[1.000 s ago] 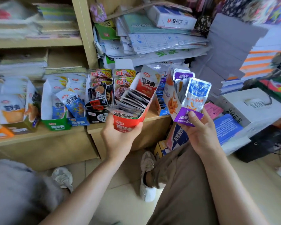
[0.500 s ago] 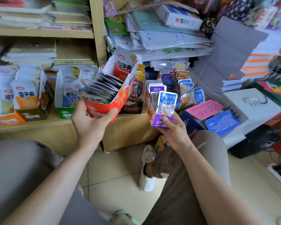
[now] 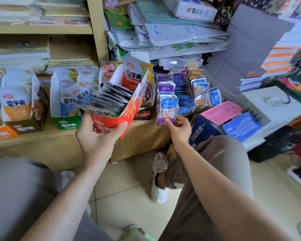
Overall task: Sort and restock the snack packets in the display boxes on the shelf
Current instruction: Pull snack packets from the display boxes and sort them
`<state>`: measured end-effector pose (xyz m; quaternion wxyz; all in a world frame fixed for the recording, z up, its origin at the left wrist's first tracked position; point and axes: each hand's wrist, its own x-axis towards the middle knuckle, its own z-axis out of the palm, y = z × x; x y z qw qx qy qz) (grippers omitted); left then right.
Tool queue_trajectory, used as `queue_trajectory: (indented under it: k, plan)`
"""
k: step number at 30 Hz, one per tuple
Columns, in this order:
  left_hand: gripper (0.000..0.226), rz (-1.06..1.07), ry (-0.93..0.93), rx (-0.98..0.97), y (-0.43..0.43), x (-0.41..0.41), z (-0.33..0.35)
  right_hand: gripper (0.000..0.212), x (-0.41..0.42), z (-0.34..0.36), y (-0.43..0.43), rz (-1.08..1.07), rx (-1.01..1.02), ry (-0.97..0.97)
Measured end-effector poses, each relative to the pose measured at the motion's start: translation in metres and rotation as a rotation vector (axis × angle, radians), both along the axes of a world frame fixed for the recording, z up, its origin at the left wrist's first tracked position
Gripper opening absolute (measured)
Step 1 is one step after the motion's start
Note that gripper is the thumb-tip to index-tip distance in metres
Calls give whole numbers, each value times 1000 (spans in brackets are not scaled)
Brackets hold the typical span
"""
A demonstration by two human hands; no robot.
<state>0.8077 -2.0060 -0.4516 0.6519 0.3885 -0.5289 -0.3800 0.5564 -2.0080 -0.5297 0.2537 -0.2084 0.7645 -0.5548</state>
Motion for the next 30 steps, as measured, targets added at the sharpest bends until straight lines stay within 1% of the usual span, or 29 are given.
queue_trajectory:
  k: [1, 3, 5, 6, 8, 10, 13, 15, 17, 19, 21, 23, 25, 27, 30]
  plan:
    - [52, -4, 5, 5, 0, -1, -1, 51, 4, 4, 1, -79, 36, 93]
    - [51, -7, 15, 12, 0, -2, -1, 39, 15, 6, 8, -144, -24, 161]
    - [50, -4, 20, 12, -2, -3, 0, 33, 28, -6, 17, -58, -115, 228]
    - [50, -3, 23, 12, -3, -4, 0, 39, 36, -12, 21, 31, -123, 283]
    - [49, -2, 22, 11, -4, -6, 0, 61, 47, -22, 22, 207, -66, 346]
    - [51, 2, 9, 3, -5, -7, 0, 76, 51, -25, 18, 291, -34, 351]
    - [53, 19, -11, 0, -7, -7, -2, 82, 43, -25, 6, 357, 6, 368]
    - [54, 23, -11, 4, -7, -7, -2, 79, 30, -18, -4, 428, 84, 388]
    - [53, 19, 0, 18, -6, -6, -1, 76, 16, -11, -12, 496, 153, 364]
    - [52, 19, 13, 34, -5, -3, 0, 72, 11, -6, -15, 490, 158, 332]
    - [55, 13, 24, 45, -2, 4, 1, 65, 17, -3, -12, 410, 111, 372]
    - [60, 16, 37, 47, 0, 16, 4, 55, 36, 2, -5, 384, 20, 453]
    - [62, 30, 43, 45, 2, 28, 6, 47, 55, 7, 1, 466, -71, 547]
    - [63, 71, 49, 29, 2, 45, 7, 40, 72, 14, 2, 602, -136, 629]
    - [60, 179, 64, 22, 5, 69, 5, 29, 97, 29, -5, 778, -194, 690]
